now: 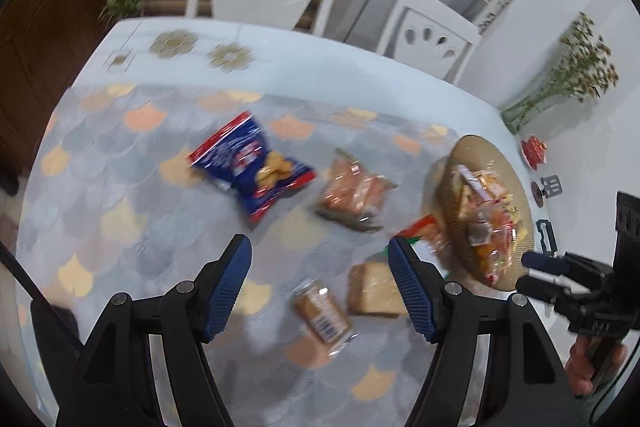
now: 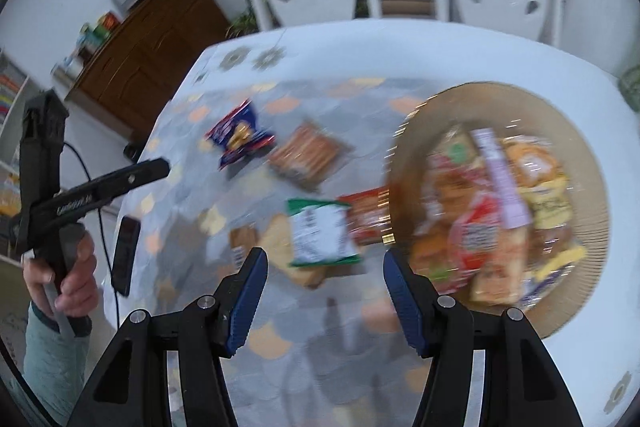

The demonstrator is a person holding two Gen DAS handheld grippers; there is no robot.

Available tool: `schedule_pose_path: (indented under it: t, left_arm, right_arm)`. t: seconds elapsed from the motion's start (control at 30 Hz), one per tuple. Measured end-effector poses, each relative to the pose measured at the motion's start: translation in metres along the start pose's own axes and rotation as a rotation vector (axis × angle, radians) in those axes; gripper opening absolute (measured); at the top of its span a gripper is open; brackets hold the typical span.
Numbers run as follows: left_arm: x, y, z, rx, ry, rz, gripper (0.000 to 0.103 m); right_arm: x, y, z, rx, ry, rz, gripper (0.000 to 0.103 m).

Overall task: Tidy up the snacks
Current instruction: 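Move both tools back toward the remaining snacks, then grasp the blue biscuit bag with the left tool while the right grasps the green-label pack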

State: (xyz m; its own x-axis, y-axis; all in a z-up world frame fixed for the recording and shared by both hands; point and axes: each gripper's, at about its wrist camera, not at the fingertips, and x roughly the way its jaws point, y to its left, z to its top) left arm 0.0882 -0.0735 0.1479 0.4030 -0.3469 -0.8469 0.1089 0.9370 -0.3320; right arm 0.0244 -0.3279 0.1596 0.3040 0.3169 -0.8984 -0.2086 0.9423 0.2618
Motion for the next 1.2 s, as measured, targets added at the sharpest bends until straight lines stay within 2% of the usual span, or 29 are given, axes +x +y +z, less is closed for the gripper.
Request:
schedule_pose_path:
  t: [0.13,0.23,0.43,0.53,0.63,0.73,0.93,1.03,1.1,1.13,1.2]
  left_arm:
    - [0.008,0.026,0.001,-0.042,0.018,-0.007,0.069]
    - [0.019,0.043,0.010,-0.097,0.023,-0.019,0.069]
    - [0.063,0.074,0.033,-0.216,0.054,-0.002,0.069]
    - [0.082,0.082,0.044,-0.257,0.072,-0.032,0.069]
    - [0.098,0.086,0.051,-0.278,0.077,-0.024,0.069]
    - [0.112,0.090,0.056,-0.312,0.106,-0.056,0.069]
    - [0.134,0.089,0.060,-0.327,0.138,-0.045,0.069]
    - [0.139,0.083,0.061,-0.315,0.128,-0.029,0.069]
    - [0.141,0.078,0.063,-0.290,0.127,-0.001,0.069]
    - [0.142,0.076,0.064,-0.274,0.128,0.015,0.069]
    - [0.143,0.070,0.065,-0.244,0.122,0.046,0.062]
  right_arm:
    - [0.026,0.018,-0.002,0.009,0.045,0.026,0.058]
    - [0.043,0.022,-0.002,0.069,0.059,0.038,0.058]
    - [0.066,0.016,0.002,0.183,0.013,-0.031,0.058]
    - [0.082,0.018,0.011,0.177,0.024,-0.090,0.058]
    - [0.096,0.015,0.017,0.178,0.041,-0.141,0.058]
    - [0.110,0.011,0.022,0.184,0.071,-0.163,0.058]
    - [0.131,0.005,0.025,0.182,0.125,-0.191,0.058]
    - [0.134,0.001,0.025,0.208,0.121,-0.162,0.058]
    - [0.137,0.000,0.025,0.205,0.124,-0.152,0.050]
    - [0.137,0.000,0.024,0.205,0.120,-0.149,0.050]
    - [0.134,0.001,0.022,0.204,0.106,-0.148,0.049]
